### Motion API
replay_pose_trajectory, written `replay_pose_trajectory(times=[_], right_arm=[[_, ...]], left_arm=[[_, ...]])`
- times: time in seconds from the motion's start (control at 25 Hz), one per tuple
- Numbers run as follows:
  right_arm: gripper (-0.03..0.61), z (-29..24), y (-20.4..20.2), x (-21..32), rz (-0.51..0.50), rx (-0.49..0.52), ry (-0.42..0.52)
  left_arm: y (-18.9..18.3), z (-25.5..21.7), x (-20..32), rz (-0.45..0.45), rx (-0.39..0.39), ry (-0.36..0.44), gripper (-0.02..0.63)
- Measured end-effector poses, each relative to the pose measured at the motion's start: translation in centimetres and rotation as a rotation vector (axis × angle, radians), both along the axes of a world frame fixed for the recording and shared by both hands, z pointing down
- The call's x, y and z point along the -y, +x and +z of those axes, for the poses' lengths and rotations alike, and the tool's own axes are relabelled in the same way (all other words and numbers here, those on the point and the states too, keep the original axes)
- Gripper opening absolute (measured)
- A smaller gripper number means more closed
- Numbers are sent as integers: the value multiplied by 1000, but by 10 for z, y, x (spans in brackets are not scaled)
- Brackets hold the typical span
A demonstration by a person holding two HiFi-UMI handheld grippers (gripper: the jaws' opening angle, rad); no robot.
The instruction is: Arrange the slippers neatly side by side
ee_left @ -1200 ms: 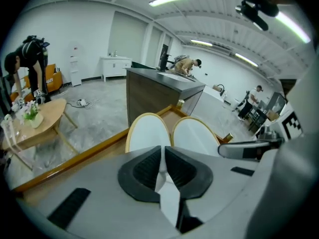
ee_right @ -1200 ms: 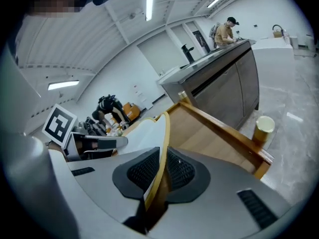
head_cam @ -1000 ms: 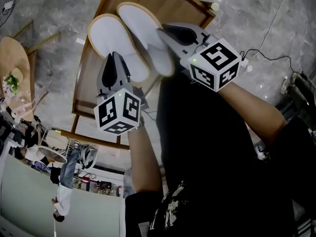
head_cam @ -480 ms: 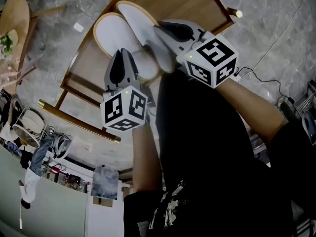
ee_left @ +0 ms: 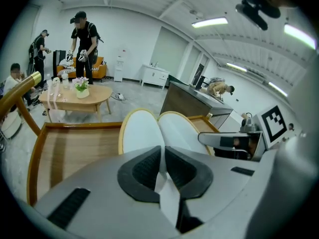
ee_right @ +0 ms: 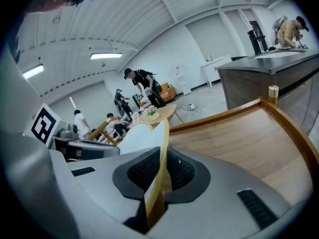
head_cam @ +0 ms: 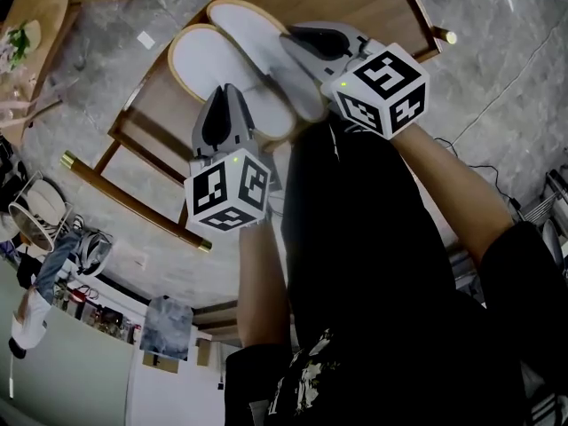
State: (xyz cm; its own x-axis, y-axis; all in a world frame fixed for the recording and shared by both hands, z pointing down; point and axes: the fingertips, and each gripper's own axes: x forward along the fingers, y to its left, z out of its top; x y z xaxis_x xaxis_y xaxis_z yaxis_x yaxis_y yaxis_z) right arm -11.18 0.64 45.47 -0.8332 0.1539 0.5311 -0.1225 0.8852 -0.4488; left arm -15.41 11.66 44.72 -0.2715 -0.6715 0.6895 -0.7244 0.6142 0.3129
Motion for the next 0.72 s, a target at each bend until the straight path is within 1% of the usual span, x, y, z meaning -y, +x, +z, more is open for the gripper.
replay_pose_trajectory(times=[0.16, 0.32, 0.48, 0.6, 0.72], right_arm=[[31, 16, 2, 8, 33, -41, 58], [37, 23, 5, 14, 64, -54, 109], [43, 26, 6, 18, 94, -56, 95], [43, 28, 8, 27, 107, -64, 114], [43, 30, 12, 38, 138, -73, 121]], left_arm=[[-5, 10, -5, 15, 19, -27, 26], [-10, 19, -10, 0, 17, -47, 26], [-17, 24, -18, -17, 18, -70, 26], [-23, 28, -22, -29, 23, -87, 26], [-26, 30, -23, -45, 16, -82, 26]])
